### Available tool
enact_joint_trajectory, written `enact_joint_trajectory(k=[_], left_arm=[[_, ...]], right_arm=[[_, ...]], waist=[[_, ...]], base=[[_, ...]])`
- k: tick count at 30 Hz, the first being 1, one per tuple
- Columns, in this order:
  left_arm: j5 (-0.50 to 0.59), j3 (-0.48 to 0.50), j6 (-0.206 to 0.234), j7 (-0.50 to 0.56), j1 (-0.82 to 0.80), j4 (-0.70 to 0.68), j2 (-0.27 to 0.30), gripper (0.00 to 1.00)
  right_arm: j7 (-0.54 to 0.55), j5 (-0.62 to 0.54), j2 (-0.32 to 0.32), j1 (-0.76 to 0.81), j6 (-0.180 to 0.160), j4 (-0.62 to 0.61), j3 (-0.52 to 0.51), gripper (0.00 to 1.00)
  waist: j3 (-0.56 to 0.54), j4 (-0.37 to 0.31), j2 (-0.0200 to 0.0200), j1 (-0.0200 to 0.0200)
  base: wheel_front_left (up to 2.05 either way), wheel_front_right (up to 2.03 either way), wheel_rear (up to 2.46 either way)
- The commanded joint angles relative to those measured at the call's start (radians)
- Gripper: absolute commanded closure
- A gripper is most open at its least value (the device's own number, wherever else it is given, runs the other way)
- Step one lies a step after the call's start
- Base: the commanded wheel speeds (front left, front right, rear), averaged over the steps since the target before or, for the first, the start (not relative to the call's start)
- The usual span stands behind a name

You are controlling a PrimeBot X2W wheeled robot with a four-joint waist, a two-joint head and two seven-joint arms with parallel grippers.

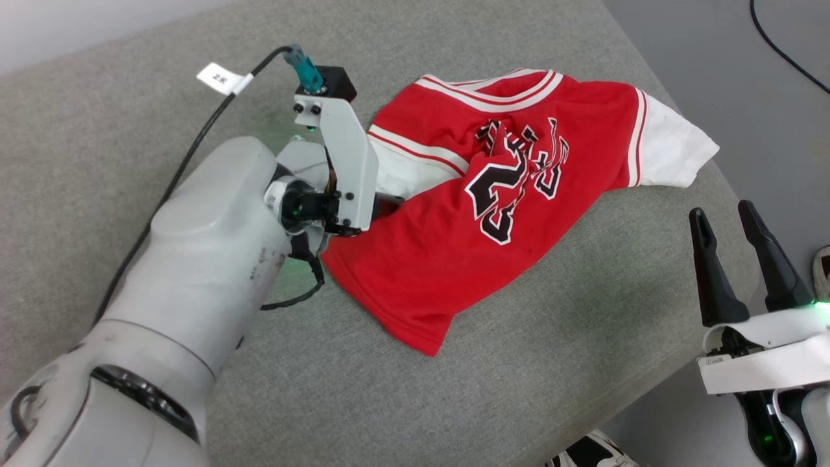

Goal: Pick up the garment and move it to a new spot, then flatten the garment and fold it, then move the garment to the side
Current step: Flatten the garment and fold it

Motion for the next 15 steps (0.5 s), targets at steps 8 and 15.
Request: enact_joint_trajectory(k=[8,15], left_arm=[[-0.036,-0.008,-0.002,-0.041,0.016,-0.049,-0.002,1.00],[-0.075,0.009,-0.002,-0.106,0.001,-0.104,0.087,1.00]], right_arm=[[-0.005,-0.009,-0.030,-0.039,-0.001,0.000,0.021,0.00],[-0.005,-0.010,-0.068,-0.015,-0.001,-0.004,0.012,0.00]], waist=[[0.006,0.048,0.0000,0.0000],[-0.047,0.188,0.0000,0.0000]], base=[[0.00,0.00,0.00],[0.00,0.00,0.00]])
